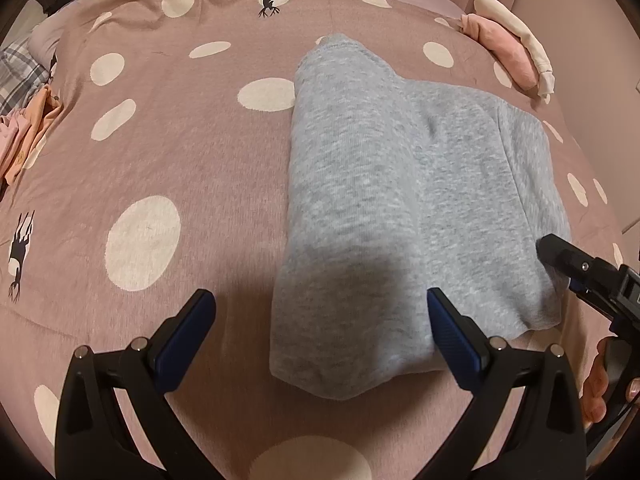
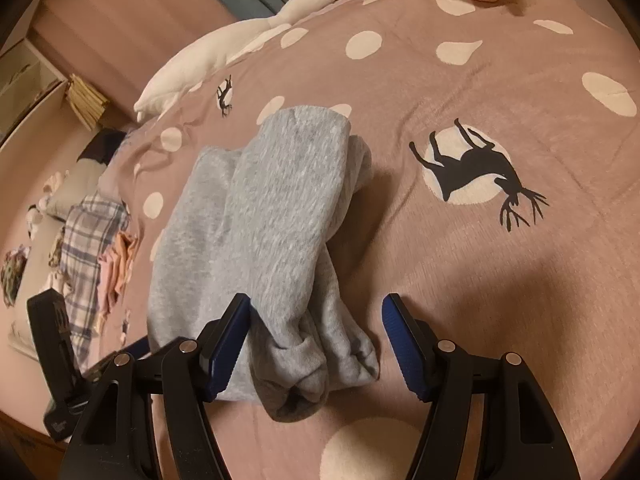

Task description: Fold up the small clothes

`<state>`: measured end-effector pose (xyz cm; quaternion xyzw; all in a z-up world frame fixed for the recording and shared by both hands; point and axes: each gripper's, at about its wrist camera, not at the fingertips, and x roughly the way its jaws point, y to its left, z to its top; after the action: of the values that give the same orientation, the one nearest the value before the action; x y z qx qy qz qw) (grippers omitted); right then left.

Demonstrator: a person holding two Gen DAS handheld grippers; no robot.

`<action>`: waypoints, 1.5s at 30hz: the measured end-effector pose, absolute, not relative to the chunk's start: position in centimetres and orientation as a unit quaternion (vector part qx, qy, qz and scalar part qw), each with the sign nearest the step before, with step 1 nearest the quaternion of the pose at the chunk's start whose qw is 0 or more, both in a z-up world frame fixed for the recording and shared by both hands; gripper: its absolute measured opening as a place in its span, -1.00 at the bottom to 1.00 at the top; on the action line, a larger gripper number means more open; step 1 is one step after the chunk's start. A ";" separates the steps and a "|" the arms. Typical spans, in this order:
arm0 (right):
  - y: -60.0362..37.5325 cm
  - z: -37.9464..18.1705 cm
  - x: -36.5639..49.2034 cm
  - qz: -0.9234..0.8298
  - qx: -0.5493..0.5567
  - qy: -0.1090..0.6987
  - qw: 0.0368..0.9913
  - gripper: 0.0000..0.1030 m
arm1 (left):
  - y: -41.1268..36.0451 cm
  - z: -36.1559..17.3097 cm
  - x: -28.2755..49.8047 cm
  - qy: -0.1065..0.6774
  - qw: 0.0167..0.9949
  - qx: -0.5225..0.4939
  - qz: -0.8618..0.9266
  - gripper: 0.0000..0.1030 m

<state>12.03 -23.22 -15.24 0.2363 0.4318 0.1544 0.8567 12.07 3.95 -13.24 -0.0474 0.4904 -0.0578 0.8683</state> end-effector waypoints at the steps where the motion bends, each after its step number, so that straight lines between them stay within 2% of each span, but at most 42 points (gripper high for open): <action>1: -23.2 -15.2 12.0 0.154 0.234 0.432 0.857 0.31 | 3.9 -13.2 12.1 0.491 0.868 -0.047 -0.058 1.00; 45: -21.5 -14.9 9.4 0.152 0.199 0.440 0.863 0.32 | 4.5 -12.7 10.1 0.487 0.869 -0.058 -0.059 0.99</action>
<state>9.40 -21.55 -14.92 0.1990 0.4396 0.1520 0.8626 10.10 4.48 -12.72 -0.0584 0.4873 -0.0591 0.8692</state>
